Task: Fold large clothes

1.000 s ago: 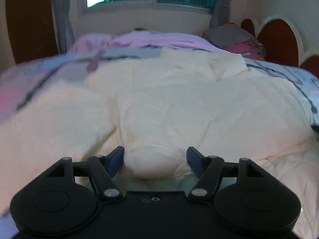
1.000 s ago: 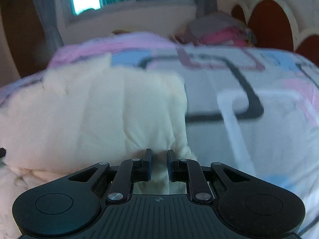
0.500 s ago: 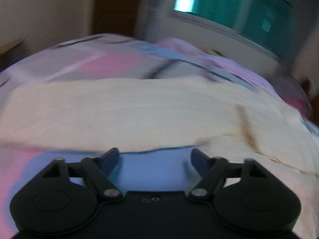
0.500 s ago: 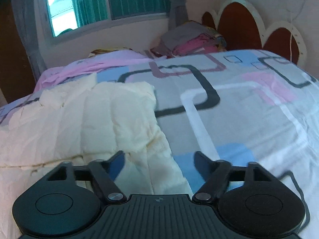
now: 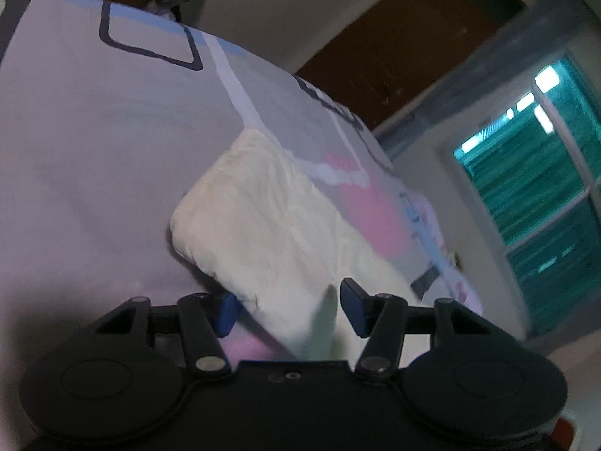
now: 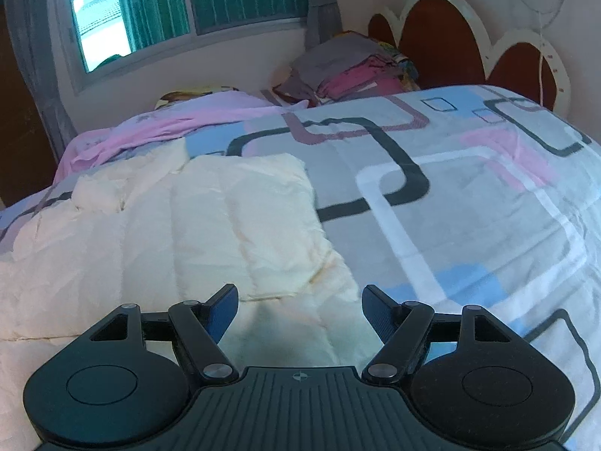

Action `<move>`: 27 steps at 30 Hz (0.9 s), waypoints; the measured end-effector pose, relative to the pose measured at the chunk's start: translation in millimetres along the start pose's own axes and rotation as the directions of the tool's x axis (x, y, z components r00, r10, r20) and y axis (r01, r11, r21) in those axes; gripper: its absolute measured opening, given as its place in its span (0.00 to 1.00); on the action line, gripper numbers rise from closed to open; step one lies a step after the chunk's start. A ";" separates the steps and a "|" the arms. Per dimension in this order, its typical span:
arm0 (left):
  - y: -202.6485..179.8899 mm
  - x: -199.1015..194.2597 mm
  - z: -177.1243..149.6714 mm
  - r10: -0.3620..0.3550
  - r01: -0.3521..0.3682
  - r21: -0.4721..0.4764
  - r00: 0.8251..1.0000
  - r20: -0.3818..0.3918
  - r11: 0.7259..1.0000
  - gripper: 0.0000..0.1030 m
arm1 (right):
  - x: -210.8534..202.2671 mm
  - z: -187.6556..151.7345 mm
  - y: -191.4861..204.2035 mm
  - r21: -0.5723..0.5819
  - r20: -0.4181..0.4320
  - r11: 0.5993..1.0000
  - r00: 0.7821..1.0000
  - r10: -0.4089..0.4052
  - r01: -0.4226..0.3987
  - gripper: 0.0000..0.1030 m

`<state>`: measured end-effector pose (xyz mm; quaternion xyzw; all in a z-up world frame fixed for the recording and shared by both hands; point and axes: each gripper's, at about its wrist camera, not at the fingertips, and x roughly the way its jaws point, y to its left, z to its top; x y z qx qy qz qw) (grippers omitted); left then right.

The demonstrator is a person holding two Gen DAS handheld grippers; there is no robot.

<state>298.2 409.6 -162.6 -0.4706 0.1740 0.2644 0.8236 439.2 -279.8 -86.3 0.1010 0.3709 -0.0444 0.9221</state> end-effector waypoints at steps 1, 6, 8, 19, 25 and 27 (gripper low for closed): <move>-2.7 3.4 2.6 -0.011 0.011 -0.008 1.000 0.003 1.000 0.51 | 1.7 1.7 3.3 -0.007 0.002 1.000 1.000 0.004 -0.004 0.71; -26.7 10.2 4.9 -0.042 0.041 0.084 0.999 0.008 0.996 0.10 | 5.7 11.2 14.1 -0.018 0.019 1.000 1.000 0.025 -0.025 0.71; -45.5 1.3 0.5 -0.073 0.068 0.148 0.997 0.030 0.987 0.09 | 6.0 15.3 17.9 -0.018 0.029 0.999 0.999 0.037 -0.036 0.71; -236.0 -1.2 -122.7 -0.318 0.387 0.574 0.922 -0.221 0.722 0.08 | 12.8 25.5 34.1 -0.009 0.049 0.992 0.991 0.123 -0.123 0.71; -310.1 13.0 -214.5 -0.320 0.531 0.628 0.846 -0.425 0.569 0.08 | 7.1 32.0 17.3 0.084 0.064 0.985 0.988 0.143 -0.148 0.71; -325.1 17.9 -245.5 -0.293 0.552 0.643 0.831 -0.472 0.531 0.08 | 4.9 34.0 7.3 0.106 0.067 0.983 0.988 0.140 -0.147 0.71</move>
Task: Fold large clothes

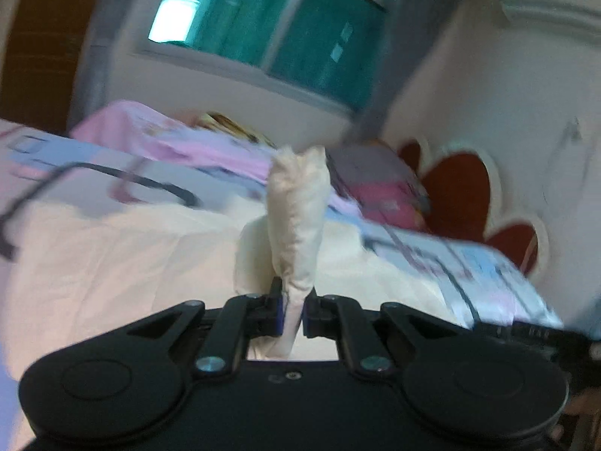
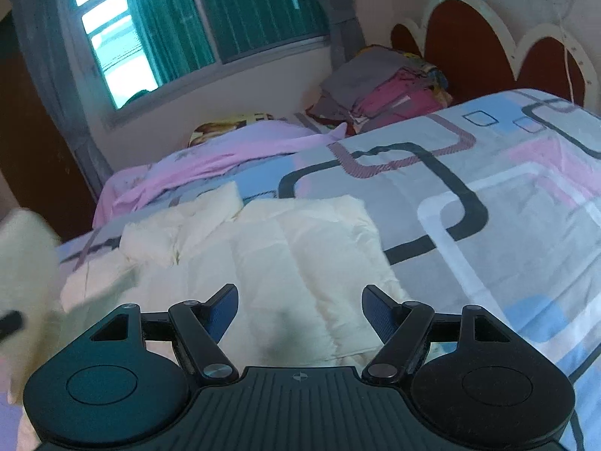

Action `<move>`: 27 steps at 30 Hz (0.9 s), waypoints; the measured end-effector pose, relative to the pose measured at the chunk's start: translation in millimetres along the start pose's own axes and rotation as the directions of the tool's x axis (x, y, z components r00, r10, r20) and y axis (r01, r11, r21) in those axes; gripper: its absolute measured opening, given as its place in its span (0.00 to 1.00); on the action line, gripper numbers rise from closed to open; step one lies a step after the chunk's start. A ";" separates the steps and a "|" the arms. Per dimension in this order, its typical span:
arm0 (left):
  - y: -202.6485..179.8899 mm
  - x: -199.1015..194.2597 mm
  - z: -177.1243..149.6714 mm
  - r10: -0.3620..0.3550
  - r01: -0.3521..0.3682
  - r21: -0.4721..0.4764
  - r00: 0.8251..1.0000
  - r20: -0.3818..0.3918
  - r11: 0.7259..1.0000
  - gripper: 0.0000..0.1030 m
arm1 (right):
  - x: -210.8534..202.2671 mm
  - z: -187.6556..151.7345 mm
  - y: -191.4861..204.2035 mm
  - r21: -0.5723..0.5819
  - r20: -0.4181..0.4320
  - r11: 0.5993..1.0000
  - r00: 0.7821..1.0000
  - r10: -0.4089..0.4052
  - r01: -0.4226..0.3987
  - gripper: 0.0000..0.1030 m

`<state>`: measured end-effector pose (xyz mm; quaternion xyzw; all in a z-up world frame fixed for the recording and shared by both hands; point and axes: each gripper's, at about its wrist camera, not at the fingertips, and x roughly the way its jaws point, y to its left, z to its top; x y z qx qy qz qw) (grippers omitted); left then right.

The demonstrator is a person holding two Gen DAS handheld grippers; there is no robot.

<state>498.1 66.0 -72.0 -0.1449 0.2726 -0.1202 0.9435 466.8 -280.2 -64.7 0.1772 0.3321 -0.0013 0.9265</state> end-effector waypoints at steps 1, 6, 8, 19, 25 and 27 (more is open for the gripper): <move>-7.2 5.5 -7.1 -0.011 0.011 0.005 1.000 -0.022 1.000 0.08 | -2.0 1.8 -6.0 0.014 0.002 1.000 1.000 -0.002 0.002 0.71; -37.7 35.6 -30.9 -0.053 0.057 0.037 0.993 -0.105 0.998 0.08 | -11.9 10.7 -37.2 0.078 0.012 0.997 1.000 -0.017 0.016 0.71; -51.5 44.3 -37.7 -0.063 0.071 0.053 0.989 -0.133 0.996 0.08 | -14.8 13.0 -49.2 0.101 0.007 0.995 1.000 -0.020 0.019 0.71; -89.0 44.0 -60.1 -0.200 0.210 0.067 0.970 -0.136 0.975 0.61 | -22.8 19.3 -65.0 0.146 -0.008 0.986 0.997 0.082 -0.080 0.72; -11.8 -36.4 -48.4 0.005 -0.003 0.095 1.000 -0.023 0.995 0.59 | -2.1 13.3 -36.3 0.134 -0.055 0.977 0.983 0.174 -0.165 0.75; 15.5 -55.1 -50.9 0.097 -0.093 0.121 0.995 -0.034 0.988 0.59 | 3.9 9.7 -25.2 0.118 -0.061 0.976 0.980 0.190 -0.182 0.88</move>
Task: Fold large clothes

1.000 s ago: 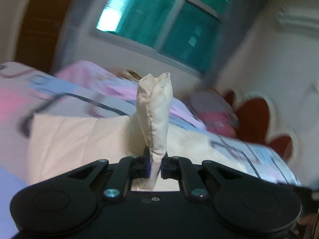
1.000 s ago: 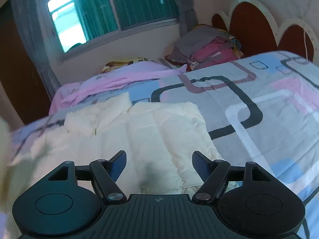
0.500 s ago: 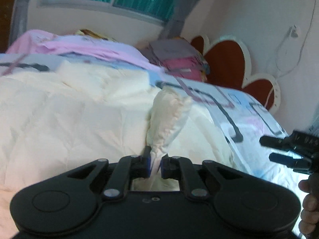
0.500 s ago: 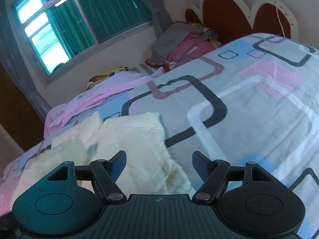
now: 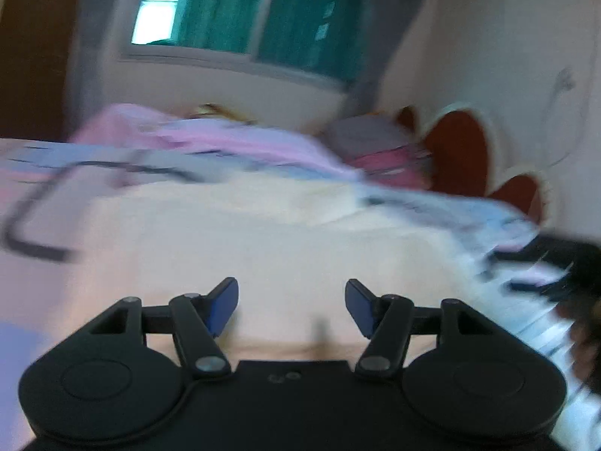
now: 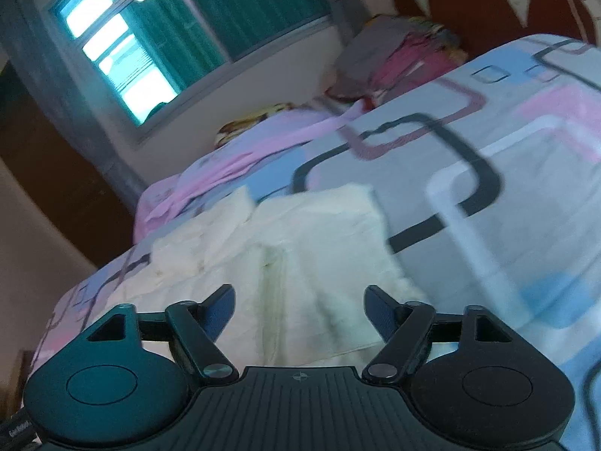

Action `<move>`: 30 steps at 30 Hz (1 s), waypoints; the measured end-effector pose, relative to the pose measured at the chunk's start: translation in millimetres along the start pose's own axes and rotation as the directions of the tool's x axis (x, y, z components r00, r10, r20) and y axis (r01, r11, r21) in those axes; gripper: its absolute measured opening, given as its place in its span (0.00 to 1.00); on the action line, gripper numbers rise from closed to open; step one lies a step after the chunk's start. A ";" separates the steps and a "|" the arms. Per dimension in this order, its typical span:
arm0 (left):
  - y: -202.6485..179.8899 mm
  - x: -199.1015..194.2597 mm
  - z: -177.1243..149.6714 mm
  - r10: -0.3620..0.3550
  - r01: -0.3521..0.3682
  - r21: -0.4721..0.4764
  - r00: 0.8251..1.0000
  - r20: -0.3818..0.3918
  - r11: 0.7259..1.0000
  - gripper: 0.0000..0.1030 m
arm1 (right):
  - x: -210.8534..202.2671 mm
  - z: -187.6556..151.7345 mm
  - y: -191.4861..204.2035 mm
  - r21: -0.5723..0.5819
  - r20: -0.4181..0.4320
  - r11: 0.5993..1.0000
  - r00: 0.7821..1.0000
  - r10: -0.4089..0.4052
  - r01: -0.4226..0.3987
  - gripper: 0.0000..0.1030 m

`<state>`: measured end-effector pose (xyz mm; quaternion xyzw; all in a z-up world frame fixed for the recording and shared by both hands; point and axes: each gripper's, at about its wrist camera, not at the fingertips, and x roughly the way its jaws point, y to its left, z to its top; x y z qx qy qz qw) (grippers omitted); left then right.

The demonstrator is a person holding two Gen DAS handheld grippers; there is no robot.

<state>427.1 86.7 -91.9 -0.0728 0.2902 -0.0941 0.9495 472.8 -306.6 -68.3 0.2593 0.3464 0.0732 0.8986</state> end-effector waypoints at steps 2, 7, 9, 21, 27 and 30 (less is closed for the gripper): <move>32.5 -7.0 -11.1 0.077 -0.078 -0.025 0.996 -0.038 0.997 0.59 | 11.2 -5.4 8.7 -0.017 -0.030 1.000 0.999 0.011 -0.012 0.88; 75.0 6.2 -27.4 0.176 -0.183 -0.052 0.978 -0.110 0.982 0.56 | 42.9 -20.3 20.2 -0.042 -0.116 0.999 0.993 -0.021 0.016 0.86; 84.0 17.8 -28.0 0.191 -0.198 -0.049 0.974 -0.121 0.979 0.54 | 54.4 -24.8 26.1 -0.087 -0.141 0.996 0.989 -0.038 0.026 0.58; 110.6 44.6 -14.4 0.205 -0.216 -0.067 0.968 -0.146 0.974 0.50 | 28.5 3.5 68.0 -0.335 0.015 0.940 0.998 -0.061 0.062 0.06; 111.8 46.4 -15.0 0.204 -0.216 -0.062 0.966 -0.156 0.974 0.50 | 77.2 -22.8 37.0 -0.308 -0.104 0.943 0.980 -0.167 0.128 0.06; 113.9 42.6 -15.1 0.192 -0.203 -0.042 0.965 -0.178 0.978 0.50 | 76.6 -25.8 37.4 -0.340 -0.106 0.930 0.977 -0.184 0.139 0.07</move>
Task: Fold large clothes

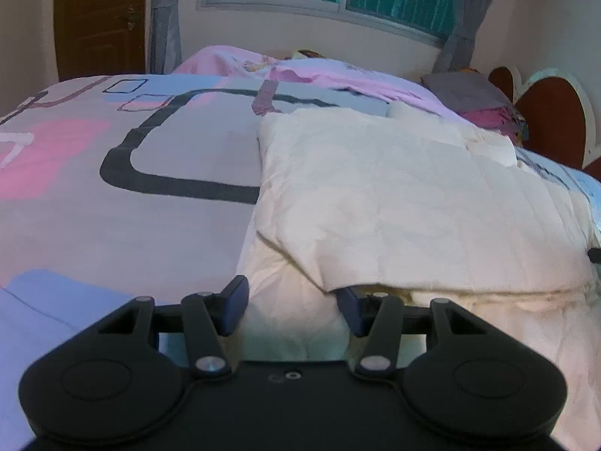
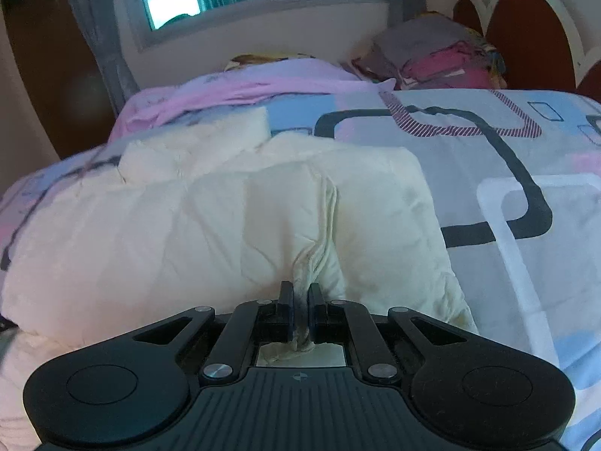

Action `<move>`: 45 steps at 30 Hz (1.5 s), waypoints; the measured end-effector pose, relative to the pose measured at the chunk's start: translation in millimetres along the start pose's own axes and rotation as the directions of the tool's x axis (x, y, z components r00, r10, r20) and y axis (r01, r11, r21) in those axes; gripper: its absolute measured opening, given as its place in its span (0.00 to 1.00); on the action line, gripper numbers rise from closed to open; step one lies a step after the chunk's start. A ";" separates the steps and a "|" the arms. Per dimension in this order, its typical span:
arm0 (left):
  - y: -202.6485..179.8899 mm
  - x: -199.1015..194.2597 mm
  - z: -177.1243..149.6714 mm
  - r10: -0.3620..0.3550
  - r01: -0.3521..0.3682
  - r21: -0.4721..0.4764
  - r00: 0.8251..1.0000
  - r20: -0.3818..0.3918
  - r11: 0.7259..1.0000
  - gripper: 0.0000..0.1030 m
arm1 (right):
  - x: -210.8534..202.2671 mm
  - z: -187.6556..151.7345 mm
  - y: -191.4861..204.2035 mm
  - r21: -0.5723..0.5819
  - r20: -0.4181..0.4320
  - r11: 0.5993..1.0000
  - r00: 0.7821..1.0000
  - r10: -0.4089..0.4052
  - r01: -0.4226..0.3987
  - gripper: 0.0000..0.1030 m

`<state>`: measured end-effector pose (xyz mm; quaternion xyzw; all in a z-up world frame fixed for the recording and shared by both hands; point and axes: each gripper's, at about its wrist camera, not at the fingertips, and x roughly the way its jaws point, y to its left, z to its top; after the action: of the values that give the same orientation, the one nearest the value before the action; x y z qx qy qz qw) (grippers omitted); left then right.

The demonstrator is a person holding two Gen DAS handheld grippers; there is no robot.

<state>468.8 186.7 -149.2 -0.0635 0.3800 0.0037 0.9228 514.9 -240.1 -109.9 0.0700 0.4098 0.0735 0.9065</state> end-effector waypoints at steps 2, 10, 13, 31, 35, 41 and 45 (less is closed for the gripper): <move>4.2 -10.6 0.7 -0.035 0.035 0.020 0.999 -0.029 0.999 0.50 | -13.8 3.0 -3.5 0.005 0.033 1.000 0.999 -0.012 0.012 0.07; -28.1 -37.9 33.1 -0.129 0.125 0.044 0.983 0.128 0.991 0.50 | -14.4 43.4 7.6 -0.040 0.135 0.999 0.991 0.013 -0.007 0.31; -56.2 -3.8 42.9 -0.156 0.148 0.078 0.982 0.107 0.986 0.53 | 13.4 50.8 16.9 -0.088 0.101 0.996 0.995 -0.008 0.017 0.31; -44.0 74.7 100.7 -0.115 0.109 0.102 0.991 0.063 0.989 0.70 | 73.8 68.2 -6.0 -0.112 0.018 0.992 0.998 -0.061 0.063 0.31; -36.4 99.8 91.7 -0.122 0.120 0.084 0.992 0.019 0.989 0.73 | 85.6 61.5 -5.3 -0.141 -0.003 0.987 0.997 -0.077 0.076 0.31; -48.5 55.8 83.3 -0.093 0.081 0.123 0.991 0.093 0.989 0.71 | 40.6 62.8 2.9 -0.101 0.100 0.992 0.993 -0.064 0.074 0.61; -79.0 15.1 54.5 -0.166 0.139 0.194 0.977 0.131 0.971 0.72 | 3.8 41.4 25.1 -0.149 0.117 0.988 0.992 0.056 -0.039 0.66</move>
<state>522.1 114.2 -112.4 -0.0070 0.3040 -0.0977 0.9476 546.7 -217.5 -80.9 0.0171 0.3460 0.1206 0.9303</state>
